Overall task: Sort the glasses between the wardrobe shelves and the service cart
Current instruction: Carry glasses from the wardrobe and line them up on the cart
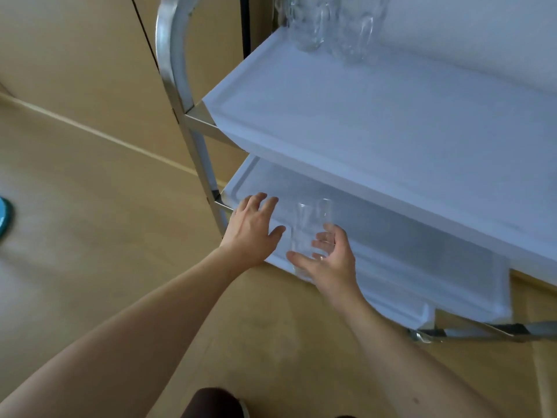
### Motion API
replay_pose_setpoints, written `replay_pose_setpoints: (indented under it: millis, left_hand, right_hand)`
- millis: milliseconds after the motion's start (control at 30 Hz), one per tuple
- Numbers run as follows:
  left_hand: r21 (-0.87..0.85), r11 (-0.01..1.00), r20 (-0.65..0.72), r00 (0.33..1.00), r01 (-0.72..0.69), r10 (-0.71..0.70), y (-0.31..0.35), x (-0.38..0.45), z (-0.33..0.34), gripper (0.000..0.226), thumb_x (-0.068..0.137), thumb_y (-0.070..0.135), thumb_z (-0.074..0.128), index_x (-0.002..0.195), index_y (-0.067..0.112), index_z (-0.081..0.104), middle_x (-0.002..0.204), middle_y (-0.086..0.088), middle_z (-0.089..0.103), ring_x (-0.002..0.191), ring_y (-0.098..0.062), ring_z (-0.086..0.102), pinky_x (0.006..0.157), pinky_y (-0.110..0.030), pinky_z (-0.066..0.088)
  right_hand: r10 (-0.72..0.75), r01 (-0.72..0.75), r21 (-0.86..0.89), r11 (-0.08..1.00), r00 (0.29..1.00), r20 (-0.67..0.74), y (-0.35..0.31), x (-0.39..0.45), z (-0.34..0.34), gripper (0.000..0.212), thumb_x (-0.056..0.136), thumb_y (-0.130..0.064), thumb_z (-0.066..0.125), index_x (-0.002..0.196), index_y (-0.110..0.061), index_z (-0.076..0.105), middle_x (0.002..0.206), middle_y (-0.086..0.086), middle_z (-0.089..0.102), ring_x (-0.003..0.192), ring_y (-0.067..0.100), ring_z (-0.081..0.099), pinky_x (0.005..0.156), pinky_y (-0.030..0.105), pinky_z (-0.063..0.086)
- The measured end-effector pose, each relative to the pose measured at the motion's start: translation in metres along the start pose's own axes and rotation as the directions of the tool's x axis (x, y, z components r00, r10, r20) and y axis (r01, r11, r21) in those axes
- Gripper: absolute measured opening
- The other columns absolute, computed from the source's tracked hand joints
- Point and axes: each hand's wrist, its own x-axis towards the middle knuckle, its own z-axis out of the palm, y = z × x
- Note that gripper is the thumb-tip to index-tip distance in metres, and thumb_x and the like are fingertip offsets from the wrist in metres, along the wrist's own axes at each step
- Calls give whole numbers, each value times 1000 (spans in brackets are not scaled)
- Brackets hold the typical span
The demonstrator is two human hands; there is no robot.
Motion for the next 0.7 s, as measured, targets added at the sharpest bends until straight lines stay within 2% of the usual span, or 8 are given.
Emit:
replay_pose_setpoints:
  millis: [167,300,433,533,700]
  left_hand:
    - [18,998,-59,997,-57,58,-9,37,37,63,96,43,61,149,15,42,156,-14,38,145,-33,28,116,-47,31]
    - [-21,998,-131,990,-57,54,-12,63,63,62,97,45,59,149,15,43,156,-14,37,146,-34,26,116,-47,31]
    - [-45,995,-153,985,-84,77,-13,80,86,62,97,43,60,149,14,45,155,-15,40,145,-36,28,117,-47,30]
    - [-40,997,-178,982,-72,64,-18,93,96,59,97,44,58,147,14,48,153,-12,44,144,-33,30,116,-44,30]
    - [23,999,-176,984,-34,38,-30,111,105,53,96,50,53,139,19,52,141,-6,52,135,-30,40,110,-40,33]
  right_hand:
    - [-147,149,31,988,988,-53,23,53,-2,81,60,-32,98,124,-36,48,118,-10,58,109,7,63,90,29,53]
    - [-247,250,17,968,962,-121,37,90,0,77,50,-50,93,113,-36,51,111,-11,59,104,12,66,81,28,56]
    - [-318,325,16,946,933,-171,52,119,3,89,46,-55,91,121,-33,50,111,-11,59,104,7,64,91,39,57]
    - [-345,359,39,933,919,-192,59,136,8,89,44,-57,91,119,-38,46,111,-12,57,103,4,64,92,36,57]
    - [-403,418,51,907,896,-185,55,160,19,93,43,-53,92,120,-33,43,114,-5,56,108,6,62,89,25,52]
